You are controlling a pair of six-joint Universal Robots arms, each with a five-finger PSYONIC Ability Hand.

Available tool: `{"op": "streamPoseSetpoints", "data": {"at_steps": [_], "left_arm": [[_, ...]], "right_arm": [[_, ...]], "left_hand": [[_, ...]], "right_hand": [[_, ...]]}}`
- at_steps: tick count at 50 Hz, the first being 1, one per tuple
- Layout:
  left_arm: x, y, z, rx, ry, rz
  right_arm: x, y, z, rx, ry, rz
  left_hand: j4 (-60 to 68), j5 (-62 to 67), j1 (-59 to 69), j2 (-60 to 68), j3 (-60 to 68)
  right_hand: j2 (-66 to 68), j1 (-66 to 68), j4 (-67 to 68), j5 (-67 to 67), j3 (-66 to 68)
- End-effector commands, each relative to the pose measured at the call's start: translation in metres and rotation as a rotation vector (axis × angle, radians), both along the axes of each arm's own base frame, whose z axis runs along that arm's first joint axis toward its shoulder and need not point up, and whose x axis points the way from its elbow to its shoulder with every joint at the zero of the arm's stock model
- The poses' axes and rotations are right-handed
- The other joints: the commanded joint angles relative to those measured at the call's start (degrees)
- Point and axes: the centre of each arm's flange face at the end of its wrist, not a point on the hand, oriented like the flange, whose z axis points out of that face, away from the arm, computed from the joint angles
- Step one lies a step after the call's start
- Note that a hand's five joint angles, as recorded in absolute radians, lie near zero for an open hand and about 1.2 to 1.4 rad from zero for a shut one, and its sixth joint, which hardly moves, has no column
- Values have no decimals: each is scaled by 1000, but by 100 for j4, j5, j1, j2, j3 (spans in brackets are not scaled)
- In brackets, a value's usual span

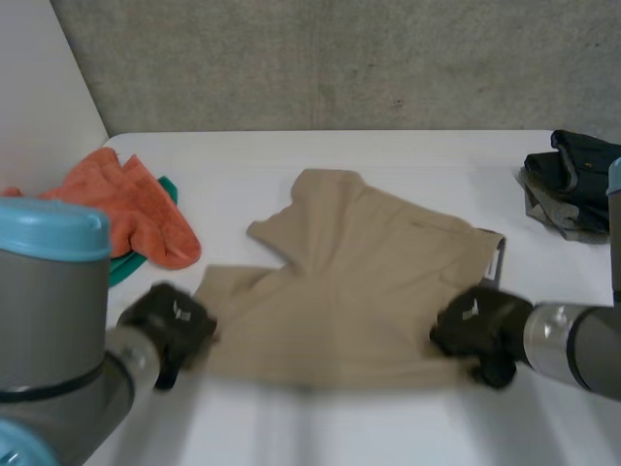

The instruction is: Fold the laundry.

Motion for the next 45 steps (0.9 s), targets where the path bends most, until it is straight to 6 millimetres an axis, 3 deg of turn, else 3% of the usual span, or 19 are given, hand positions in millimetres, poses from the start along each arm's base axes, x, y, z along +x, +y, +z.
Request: {"op": "streamPoseSetpoints", "data": {"at_steps": [1,9,13,14,19,25,31,34,35,41,45], "left_arm": [[2,25,-2,62,-125,-108],[-38,-26,13,-106,-5,-83],[-66,-68,24,-239,129,-72],[-76,-87,29,-303,184,-63],[-101,-136,38,-461,317,-42],[-130,-184,27,-604,405,-38],[-146,-207,1,-637,433,-37],[-154,-211,-9,-635,464,-54],[-155,-210,-9,-632,472,-59],[-156,-204,9,-630,560,-45],[-144,-198,20,-601,586,-17]], "right_arm": [[-11,19,-3,110,126,149],[-10,-25,-10,3,20,-49],[-8,-53,-5,-86,-91,-185],[-8,-67,-5,-126,-137,-238],[-9,-107,-5,-282,-239,-382],[-6,-143,-14,-424,-304,-440],[7,-175,-42,-561,-340,-409],[15,-186,-54,-628,-349,-391],[17,-188,-56,-649,-347,-388],[21,-186,-45,-732,-354,-438],[15,-165,-27,-639,-372,-466]], "left_hand": [[1171,1358,1338,1166,1228],[1171,1358,1338,1166,1228],[1171,1358,1338,1166,1228],[1171,1358,1338,1166,1228],[1171,1358,1338,1166,1228],[1171,1358,1338,1166,1228],[1171,1358,1338,1166,1228],[-4391,-4204,-4224,-4396,-4334],[-5829,-5642,-5662,-5834,-5772],[-5829,-5642,-5662,-5834,-5772],[-5829,-5642,-5662,-5834,-5772]], "right_hand": [[1235,1552,1138,1149,1174],[1235,1552,1138,1149,1174],[1235,1552,1138,1149,1174],[1235,1552,1138,1149,1174],[1235,1552,1138,1149,1174],[1235,1552,1138,1149,1174],[1235,1552,1138,1149,1174],[-4451,-4134,-4549,-4538,-4513],[-5765,-5448,-5862,-5851,-5826],[-5765,-5448,-5862,-5851,-5826],[-5765,-5448,-5862,-5851,-5826]]}}
